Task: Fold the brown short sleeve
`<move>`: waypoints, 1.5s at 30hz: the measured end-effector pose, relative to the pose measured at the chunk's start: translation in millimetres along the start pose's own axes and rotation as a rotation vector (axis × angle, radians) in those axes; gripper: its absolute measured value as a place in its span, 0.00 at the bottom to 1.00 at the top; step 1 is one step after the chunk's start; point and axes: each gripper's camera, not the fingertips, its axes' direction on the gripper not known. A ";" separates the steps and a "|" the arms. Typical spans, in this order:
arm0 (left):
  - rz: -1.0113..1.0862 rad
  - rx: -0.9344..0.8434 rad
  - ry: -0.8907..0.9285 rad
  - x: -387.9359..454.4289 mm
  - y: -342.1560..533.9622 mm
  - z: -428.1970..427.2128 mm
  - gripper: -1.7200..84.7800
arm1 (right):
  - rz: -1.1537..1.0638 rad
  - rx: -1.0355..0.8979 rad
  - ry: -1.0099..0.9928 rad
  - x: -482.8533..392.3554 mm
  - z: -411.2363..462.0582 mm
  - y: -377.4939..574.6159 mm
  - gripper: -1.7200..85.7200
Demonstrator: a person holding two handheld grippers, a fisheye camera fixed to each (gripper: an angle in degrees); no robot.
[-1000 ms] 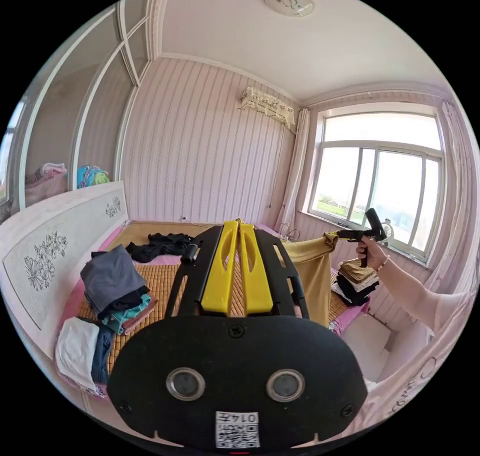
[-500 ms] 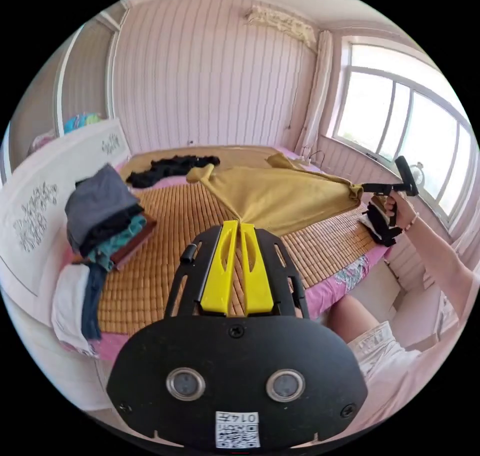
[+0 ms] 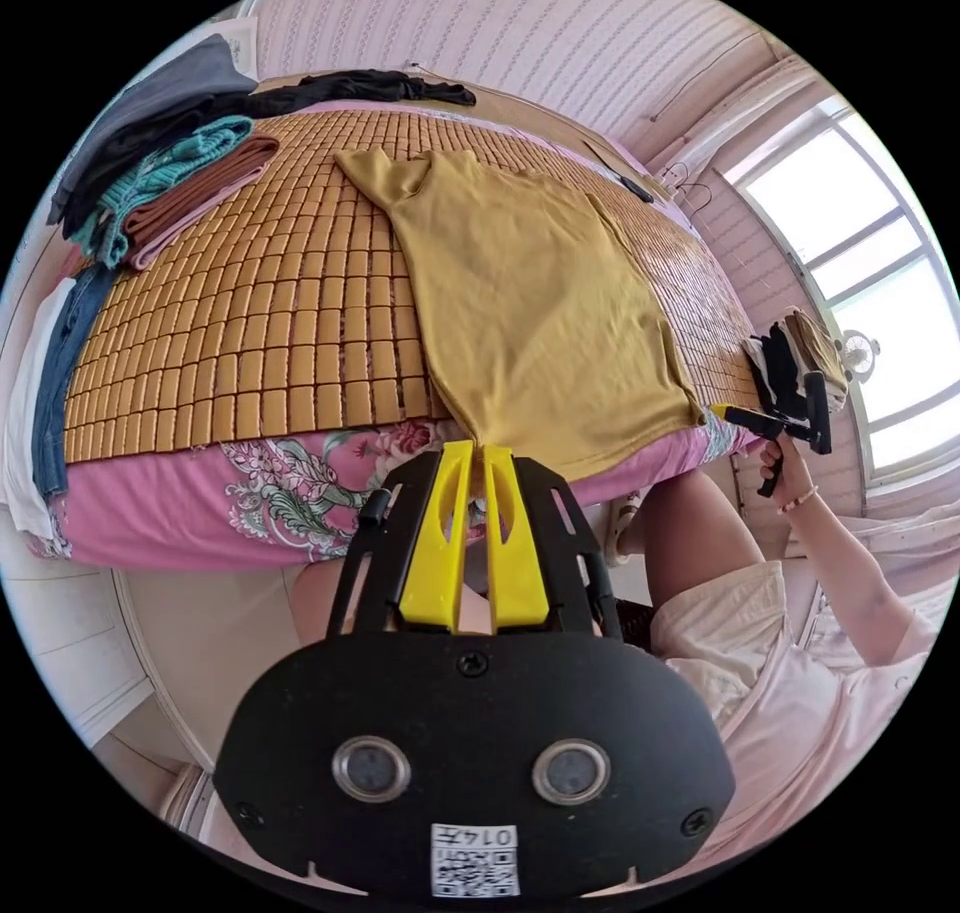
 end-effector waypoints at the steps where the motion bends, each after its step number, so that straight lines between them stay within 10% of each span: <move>1: 0.009 0.002 -0.024 0.7 1.2 2.7 0.02 | -0.031 0.003 0.022 -8.9 4.6 -2.9 0.13; 9: -0.002 -0.022 -0.073 6.3 10.8 28.9 0.06 | -0.223 -0.129 0.367 -62.4 56.0 -27.7 0.12; 33: 0.040 -0.117 -0.150 36.1 24.9 110.9 0.13 | 0.026 -0.028 0.120 17.0 34.7 -37.3 0.12; 45: 0.002 -0.138 -0.232 33.4 25.3 134.0 0.01 | 0.035 -0.050 0.110 43.9 45.3 -37.0 0.03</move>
